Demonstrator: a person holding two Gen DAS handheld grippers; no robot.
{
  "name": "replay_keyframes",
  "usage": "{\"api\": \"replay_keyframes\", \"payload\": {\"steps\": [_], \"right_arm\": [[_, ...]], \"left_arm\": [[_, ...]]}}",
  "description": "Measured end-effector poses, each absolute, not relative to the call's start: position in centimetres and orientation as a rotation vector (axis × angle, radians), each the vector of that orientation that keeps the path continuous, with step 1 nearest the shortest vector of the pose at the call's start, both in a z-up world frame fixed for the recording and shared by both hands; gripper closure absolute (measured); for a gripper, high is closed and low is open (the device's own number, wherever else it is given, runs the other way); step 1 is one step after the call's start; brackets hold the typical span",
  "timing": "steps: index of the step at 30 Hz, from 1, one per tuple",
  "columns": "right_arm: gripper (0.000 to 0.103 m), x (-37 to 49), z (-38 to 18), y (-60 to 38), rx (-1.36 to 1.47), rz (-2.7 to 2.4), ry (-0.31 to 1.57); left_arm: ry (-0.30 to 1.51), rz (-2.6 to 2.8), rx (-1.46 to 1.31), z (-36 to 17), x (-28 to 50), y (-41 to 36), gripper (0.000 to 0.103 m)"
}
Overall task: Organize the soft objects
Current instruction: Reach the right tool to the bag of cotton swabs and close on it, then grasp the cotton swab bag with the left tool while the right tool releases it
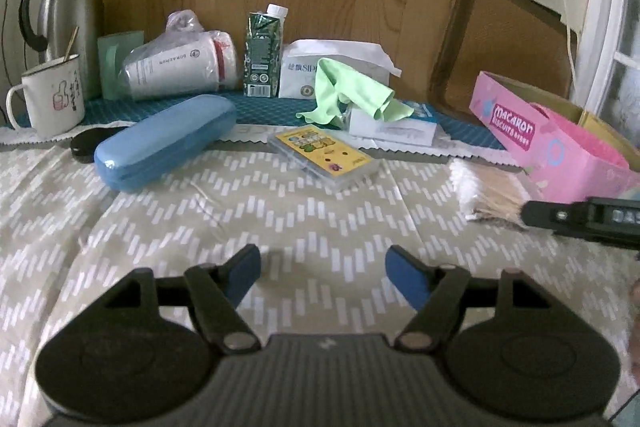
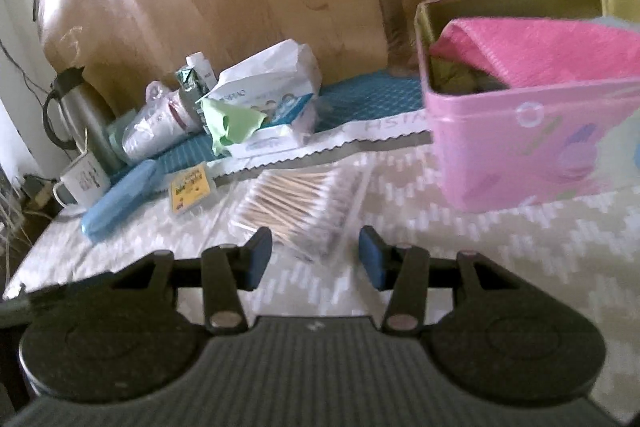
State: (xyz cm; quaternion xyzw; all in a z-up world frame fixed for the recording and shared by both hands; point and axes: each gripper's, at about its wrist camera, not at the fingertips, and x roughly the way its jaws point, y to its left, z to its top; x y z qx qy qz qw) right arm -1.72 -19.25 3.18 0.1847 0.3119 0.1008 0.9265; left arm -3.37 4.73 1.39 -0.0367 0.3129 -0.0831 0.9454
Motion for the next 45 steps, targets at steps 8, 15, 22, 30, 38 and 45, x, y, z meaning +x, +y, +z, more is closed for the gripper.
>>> {"api": "replay_keyframes", "payload": {"steps": [8, 15, 22, 30, 38, 45], "right_arm": [[0.076, -2.9, 3.4, -14.9, 0.305, 0.343, 0.668], [0.068, -6.8, 3.0, -12.5, 0.221, 0.458, 0.648], [0.067, -7.0, 2.2, -15.9, 0.426, 0.451, 0.647], [0.067, -7.3, 2.3, -15.9, 0.443, 0.449, 0.644], [0.067, -7.1, 2.2, -16.1, 0.451, 0.459, 0.647], [0.067, -6.9, 2.2, -16.2, 0.449, 0.473, 0.65]], "left_arm": [[0.625, -0.185, -0.159, 1.3, -3.4, 5.7, 0.032], [0.609, -0.174, -0.267, 1.2, -3.5, 7.5, 0.031], [0.605, -0.182, -0.294, 1.2, -3.5, 7.8, 0.031], [0.596, -0.216, -0.367, 1.0, -3.6, 8.7, 0.023], [0.61, -0.285, -0.312, 1.2, -3.8, 7.3, 0.022], [0.641, -0.395, -0.282, 1.1, -4.3, 4.3, 0.042]]}}
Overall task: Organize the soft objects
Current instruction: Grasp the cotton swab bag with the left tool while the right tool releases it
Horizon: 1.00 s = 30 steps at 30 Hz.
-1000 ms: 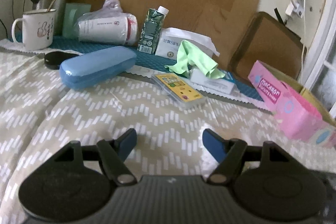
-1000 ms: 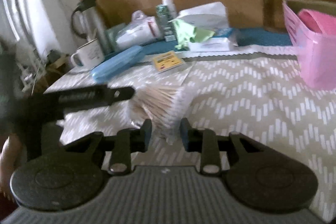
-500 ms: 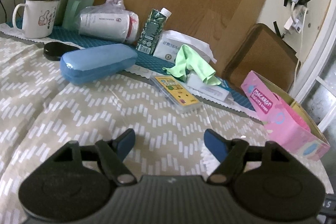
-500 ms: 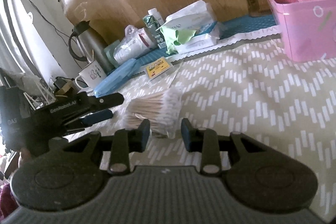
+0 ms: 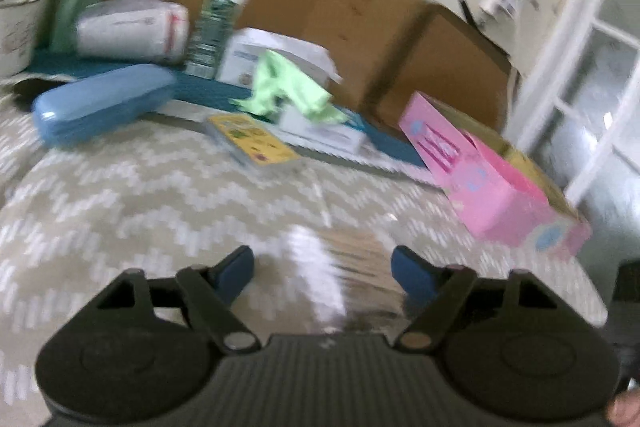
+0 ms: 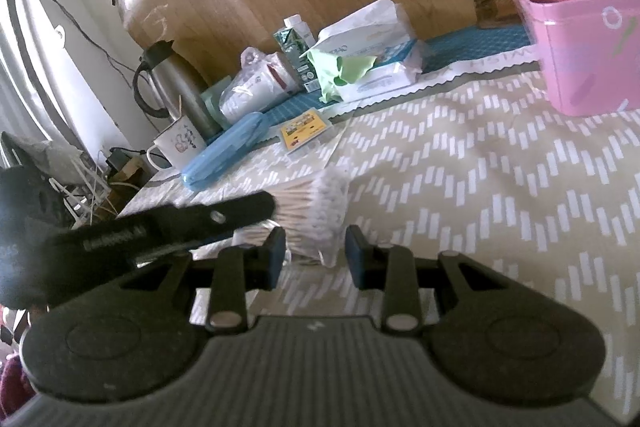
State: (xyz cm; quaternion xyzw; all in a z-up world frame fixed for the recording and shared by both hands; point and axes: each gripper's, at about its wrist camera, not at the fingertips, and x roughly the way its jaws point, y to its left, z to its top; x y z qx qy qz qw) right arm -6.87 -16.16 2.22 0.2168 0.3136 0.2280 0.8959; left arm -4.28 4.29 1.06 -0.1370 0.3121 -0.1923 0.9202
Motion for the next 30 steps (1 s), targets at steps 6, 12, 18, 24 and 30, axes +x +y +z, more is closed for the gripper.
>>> {"api": "replay_keyframes", "payload": {"steps": [6, 12, 18, 24, 30], "right_arm": [[0.069, -7.3, 2.7, -14.5, 0.309, 0.478, 0.635], [0.07, -7.5, 2.8, -13.2, 0.212, 0.457, 0.616], [0.069, -7.5, 2.7, -13.1, 0.221, 0.45, 0.613], [0.07, -7.6, 2.7, -12.9, 0.2, 0.443, 0.607], [0.073, -8.0, 2.7, -12.3, 0.157, 0.435, 0.591]], "left_arm": [[0.647, -0.426, -0.28, 0.9, -4.5, 3.4, 0.046], [0.646, -0.44, -0.31, 0.7, -4.4, 4.0, 0.046], [0.641, -0.429, -0.281, 0.8, -4.5, 3.6, 0.046], [0.64, -0.428, -0.276, 0.8, -4.6, 3.5, 0.046], [0.64, -0.429, -0.274, 0.8, -4.6, 3.5, 0.047]]}}
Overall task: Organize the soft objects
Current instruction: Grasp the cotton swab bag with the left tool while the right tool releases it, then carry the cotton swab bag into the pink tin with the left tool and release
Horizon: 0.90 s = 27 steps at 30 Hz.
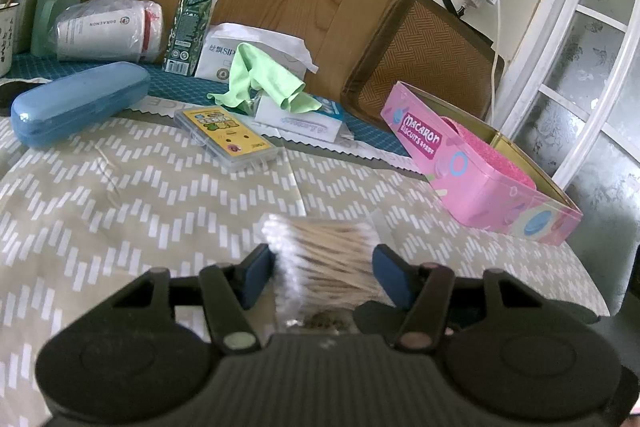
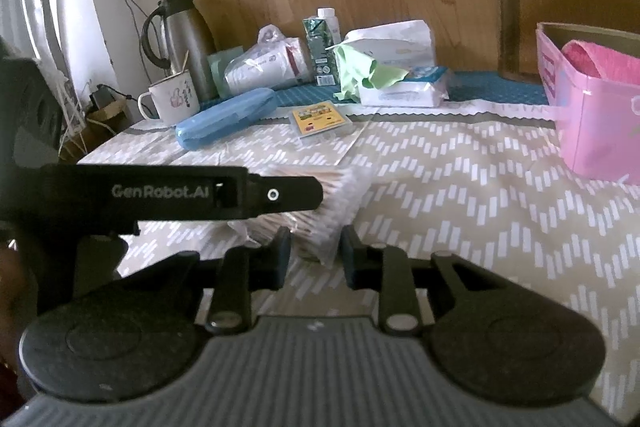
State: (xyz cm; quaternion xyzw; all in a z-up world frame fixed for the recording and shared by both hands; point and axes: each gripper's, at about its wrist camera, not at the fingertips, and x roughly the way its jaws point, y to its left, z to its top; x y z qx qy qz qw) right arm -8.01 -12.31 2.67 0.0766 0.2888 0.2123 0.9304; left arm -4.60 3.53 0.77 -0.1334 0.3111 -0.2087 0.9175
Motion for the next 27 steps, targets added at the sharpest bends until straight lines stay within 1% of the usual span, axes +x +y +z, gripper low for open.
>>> {"api": "replay_keyframes", "payload": {"steps": [9, 14, 19, 27], "right_arm": [[0.075, -8.3, 2.7, -11.9, 0.121, 0.417, 0.582], [0.075, -10.1, 2.9, -12.7, 0.076, 0.377, 0.572], [0.075, -13.0, 2.8, -16.1, 0.082, 0.286, 0.552], [0.075, -17.5, 1.8, -23.0, 0.144, 0.083, 0.515]], "left_arm": [[0.64, -0.435, -0.261, 0.8, -4.7, 3.5, 0.047], [0.649, -0.461, -0.209, 1.1, -5.6, 1.6, 0.046], [0.676, -0.543, -0.17, 1.3, -6.4, -2.7, 0.046], [0.702, -0.728, -0.031, 1.3, -7.3, -12.9, 0.046]]}}
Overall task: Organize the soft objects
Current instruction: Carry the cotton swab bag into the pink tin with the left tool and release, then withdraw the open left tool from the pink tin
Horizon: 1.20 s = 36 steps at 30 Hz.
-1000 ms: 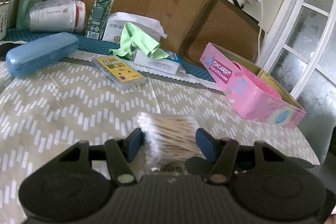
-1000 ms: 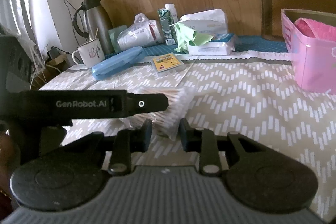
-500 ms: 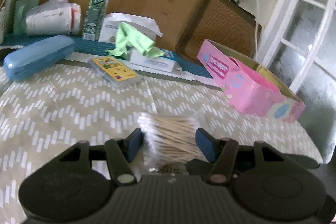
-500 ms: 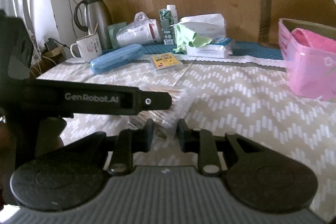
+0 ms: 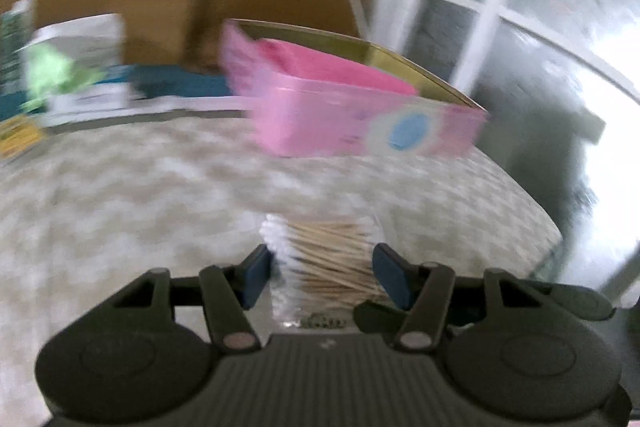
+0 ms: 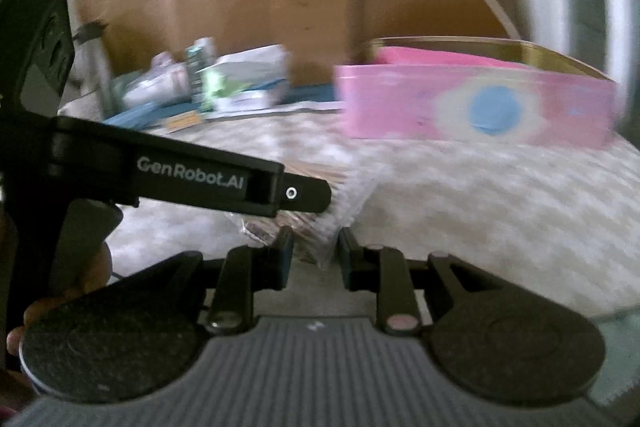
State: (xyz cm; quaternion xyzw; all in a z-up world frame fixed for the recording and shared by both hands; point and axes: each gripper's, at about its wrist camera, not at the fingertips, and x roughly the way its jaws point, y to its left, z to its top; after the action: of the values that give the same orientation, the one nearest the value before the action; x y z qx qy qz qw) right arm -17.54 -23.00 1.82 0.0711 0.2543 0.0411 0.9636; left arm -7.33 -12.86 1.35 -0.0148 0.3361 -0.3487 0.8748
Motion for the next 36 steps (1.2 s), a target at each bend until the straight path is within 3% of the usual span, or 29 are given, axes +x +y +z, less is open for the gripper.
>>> {"api": "replay_keyframes", "payload": {"steps": [7, 14, 23, 28, 36], "right_arm": [[0.075, -18.1, 4.4, -28.4, 0.173, -0.035, 0.363], [0.076, -13.0, 8.1, -33.7, 0.132, -0.097, 0.236], [0.075, -7.8, 7.2, -38.1, 0.1, -0.183, 0.32], [0.071, -6.3, 6.4, -38.7, 0.068, -0.296, 0.365], [0.07, -11.6, 6.9, -36.1, 0.154, -0.329, 0.227]], "left_arm": [[0.596, -0.827, 0.051, 5.6, -6.8, -19.7, 0.046], [0.469, -0.841, 0.022, 10.7, -2.0, -24.9, 0.046], [0.558, -0.767, -0.011, 8.8, 4.0, -30.9, 0.046], [0.615, -0.718, 0.025, 7.5, 4.9, -32.6, 0.039], [0.572, -0.722, 0.014, 8.2, 2.2, -27.4, 0.039]]}}
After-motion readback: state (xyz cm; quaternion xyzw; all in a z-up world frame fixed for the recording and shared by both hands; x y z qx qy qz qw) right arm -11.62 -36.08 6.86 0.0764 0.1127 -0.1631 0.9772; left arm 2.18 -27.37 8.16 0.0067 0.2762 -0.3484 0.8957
